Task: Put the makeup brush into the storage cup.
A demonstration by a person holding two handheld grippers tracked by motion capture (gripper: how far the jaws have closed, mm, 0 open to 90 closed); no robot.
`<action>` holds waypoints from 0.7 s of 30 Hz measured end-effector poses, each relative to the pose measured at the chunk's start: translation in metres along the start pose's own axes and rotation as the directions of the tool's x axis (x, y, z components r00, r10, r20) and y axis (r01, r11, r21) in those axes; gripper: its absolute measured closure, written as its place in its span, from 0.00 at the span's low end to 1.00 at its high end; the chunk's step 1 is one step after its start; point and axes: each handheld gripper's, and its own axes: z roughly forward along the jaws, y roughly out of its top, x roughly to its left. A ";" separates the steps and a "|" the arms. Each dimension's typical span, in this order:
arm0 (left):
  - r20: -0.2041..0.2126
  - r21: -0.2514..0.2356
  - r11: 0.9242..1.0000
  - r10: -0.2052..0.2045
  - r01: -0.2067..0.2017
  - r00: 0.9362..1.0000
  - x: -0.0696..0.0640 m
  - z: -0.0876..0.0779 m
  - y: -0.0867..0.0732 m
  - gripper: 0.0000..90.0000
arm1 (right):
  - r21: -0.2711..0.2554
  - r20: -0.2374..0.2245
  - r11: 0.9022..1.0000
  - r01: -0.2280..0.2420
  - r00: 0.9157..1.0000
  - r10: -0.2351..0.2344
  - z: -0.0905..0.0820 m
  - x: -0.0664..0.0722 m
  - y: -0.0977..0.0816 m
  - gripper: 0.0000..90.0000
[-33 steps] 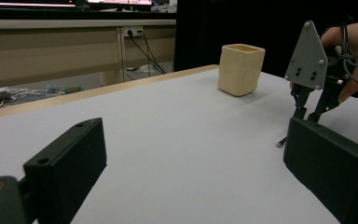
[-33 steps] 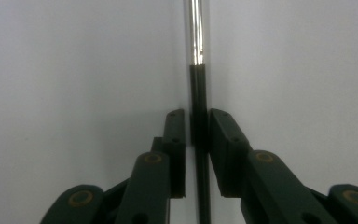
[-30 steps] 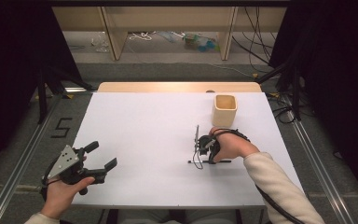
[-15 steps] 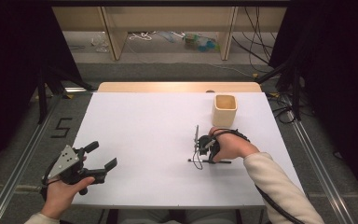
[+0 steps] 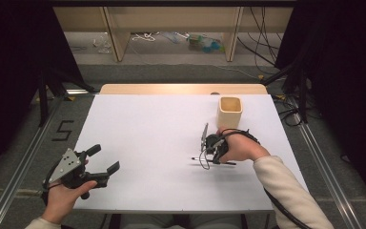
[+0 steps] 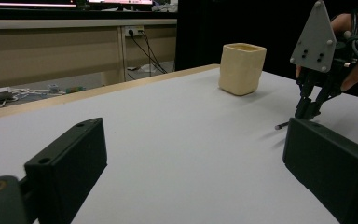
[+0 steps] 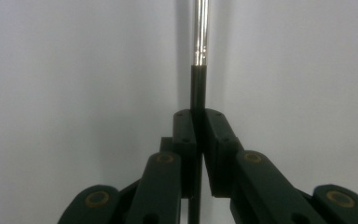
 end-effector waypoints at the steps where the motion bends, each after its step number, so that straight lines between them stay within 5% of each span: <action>1: 0.000 0.000 1.000 0.000 0.000 1.000 0.000 0.000 0.000 0.06 | 0.000 0.000 1.000 0.000 1.000 0.000 0.000 0.000 0.000 0.94; 6: -0.002 0.001 1.000 0.001 -0.001 1.000 0.000 0.000 0.000 0.06 | -0.052 0.014 0.999 -0.009 1.000 0.009 -0.008 -0.001 -0.005 0.94; 8: -0.003 0.002 1.000 0.002 -0.002 1.000 0.000 0.000 0.000 0.06 | -0.082 0.006 0.996 -0.046 0.999 0.046 -0.010 0.001 -0.006 0.94; 21: -0.005 0.003 1.000 0.002 -0.001 1.000 0.000 0.000 0.000 0.07 | -0.130 0.029 0.991 -0.044 0.998 0.048 -0.020 0.001 -0.014 0.94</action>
